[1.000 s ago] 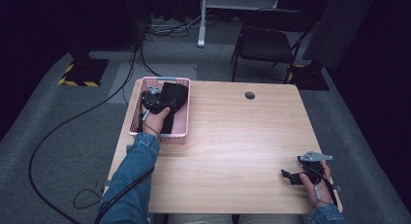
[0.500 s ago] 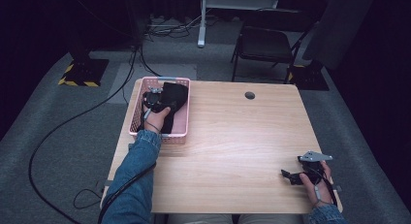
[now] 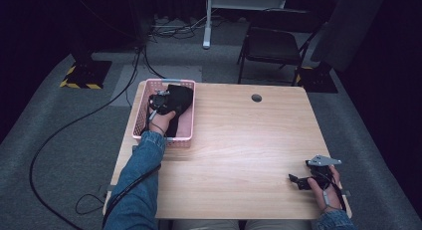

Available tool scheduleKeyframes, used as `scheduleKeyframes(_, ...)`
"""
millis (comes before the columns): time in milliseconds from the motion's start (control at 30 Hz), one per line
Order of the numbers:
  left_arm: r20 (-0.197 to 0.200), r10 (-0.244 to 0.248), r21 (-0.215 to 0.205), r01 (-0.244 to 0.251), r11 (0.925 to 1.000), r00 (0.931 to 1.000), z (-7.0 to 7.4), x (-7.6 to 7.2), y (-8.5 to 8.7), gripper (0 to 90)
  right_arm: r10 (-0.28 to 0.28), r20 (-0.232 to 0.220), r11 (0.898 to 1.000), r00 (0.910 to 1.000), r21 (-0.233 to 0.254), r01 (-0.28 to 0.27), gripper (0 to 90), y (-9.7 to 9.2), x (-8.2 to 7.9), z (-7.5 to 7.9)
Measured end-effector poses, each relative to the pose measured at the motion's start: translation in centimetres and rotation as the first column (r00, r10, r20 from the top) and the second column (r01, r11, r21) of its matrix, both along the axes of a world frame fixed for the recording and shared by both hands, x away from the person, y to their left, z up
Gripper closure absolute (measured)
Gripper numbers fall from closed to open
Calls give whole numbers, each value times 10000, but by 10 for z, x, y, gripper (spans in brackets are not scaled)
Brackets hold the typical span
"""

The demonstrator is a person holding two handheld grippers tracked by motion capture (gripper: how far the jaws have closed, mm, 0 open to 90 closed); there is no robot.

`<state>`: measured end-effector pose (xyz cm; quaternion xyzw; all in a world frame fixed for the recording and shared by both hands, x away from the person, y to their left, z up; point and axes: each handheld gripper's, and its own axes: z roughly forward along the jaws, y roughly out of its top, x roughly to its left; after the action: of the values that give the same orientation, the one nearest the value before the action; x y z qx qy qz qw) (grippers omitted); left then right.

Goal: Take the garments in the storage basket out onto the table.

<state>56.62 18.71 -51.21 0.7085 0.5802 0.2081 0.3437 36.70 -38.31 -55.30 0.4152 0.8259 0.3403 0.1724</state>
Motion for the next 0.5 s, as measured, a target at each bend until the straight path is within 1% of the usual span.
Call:
scheduleKeyframes(133, -130, -59, 12, 60, 10000, 9999, -2, 1, 0, 105, -7, -4, 10000, 10000, 6, 7, 1, 0, 0, 0)
scheduleKeyframes(200, -267, -171, 124, 174, 9998, 9995, -4, 2, -1, 109, -13, -7, 10000, 10000, 10, 13, 1, 0, 0, 0)
scheduleKeyframes(367, -376, -222, 281, 232, 9993, 9990, -6, 4, -2, 117, -13, -5, 10000, 10000, 11, 13, 1, 0, 0, 0)
scheduleKeyframes(500, -471, -232, 376, 249, 9990, 9986, -7, 6, -2, 145, -12, -4, 10000, 10000, 10, 12, 1, 0, 0, 0)
